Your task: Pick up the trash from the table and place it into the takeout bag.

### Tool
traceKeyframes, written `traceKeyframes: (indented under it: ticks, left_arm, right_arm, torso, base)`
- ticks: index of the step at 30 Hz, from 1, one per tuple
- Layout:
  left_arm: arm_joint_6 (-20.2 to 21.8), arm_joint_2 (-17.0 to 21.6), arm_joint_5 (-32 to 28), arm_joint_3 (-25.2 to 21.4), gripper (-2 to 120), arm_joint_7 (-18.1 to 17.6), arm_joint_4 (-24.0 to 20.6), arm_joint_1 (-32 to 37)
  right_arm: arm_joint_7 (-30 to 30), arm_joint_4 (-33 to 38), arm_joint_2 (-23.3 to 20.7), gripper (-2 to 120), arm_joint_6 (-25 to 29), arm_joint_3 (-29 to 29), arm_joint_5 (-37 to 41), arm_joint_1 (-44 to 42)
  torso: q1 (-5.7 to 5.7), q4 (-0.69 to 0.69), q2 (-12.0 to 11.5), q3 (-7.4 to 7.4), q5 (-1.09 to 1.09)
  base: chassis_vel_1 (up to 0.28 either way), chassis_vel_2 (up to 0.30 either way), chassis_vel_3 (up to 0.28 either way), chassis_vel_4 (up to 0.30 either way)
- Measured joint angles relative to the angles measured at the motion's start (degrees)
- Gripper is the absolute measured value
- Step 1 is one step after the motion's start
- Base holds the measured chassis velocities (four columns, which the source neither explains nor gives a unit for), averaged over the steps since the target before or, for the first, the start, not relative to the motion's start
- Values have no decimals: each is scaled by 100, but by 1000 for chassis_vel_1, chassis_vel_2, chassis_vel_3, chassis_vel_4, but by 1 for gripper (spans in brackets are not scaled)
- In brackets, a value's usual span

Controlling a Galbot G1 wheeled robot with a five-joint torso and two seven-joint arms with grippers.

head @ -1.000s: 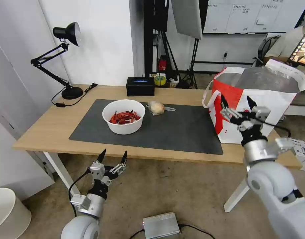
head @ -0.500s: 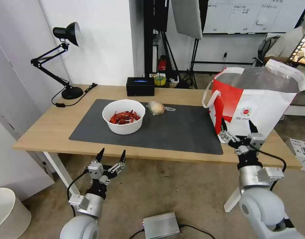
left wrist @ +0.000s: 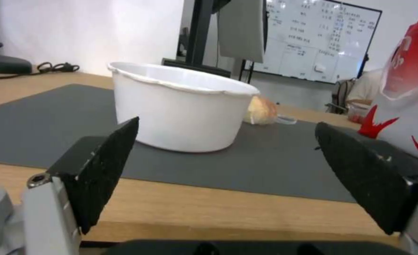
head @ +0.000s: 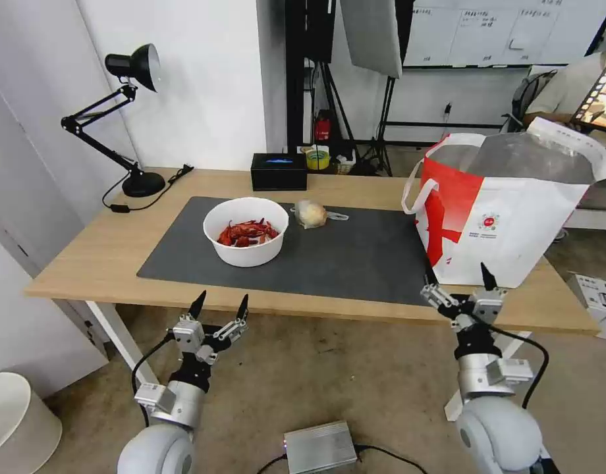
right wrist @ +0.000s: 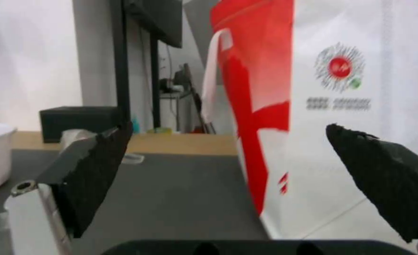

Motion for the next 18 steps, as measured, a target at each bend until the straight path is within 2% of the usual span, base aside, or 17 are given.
traceKeyframes:
  ticks: [18]
  left_arm:
    - [21, 28, -103, -23, 100, -2, 173, -157]
  right_arm:
    - [-135, -57, 144, 100, 2, -412, 48, -115]
  torso:
    - [1, 0, 0, 0, 0]
  base:
    - [0, 0, 0, 0]
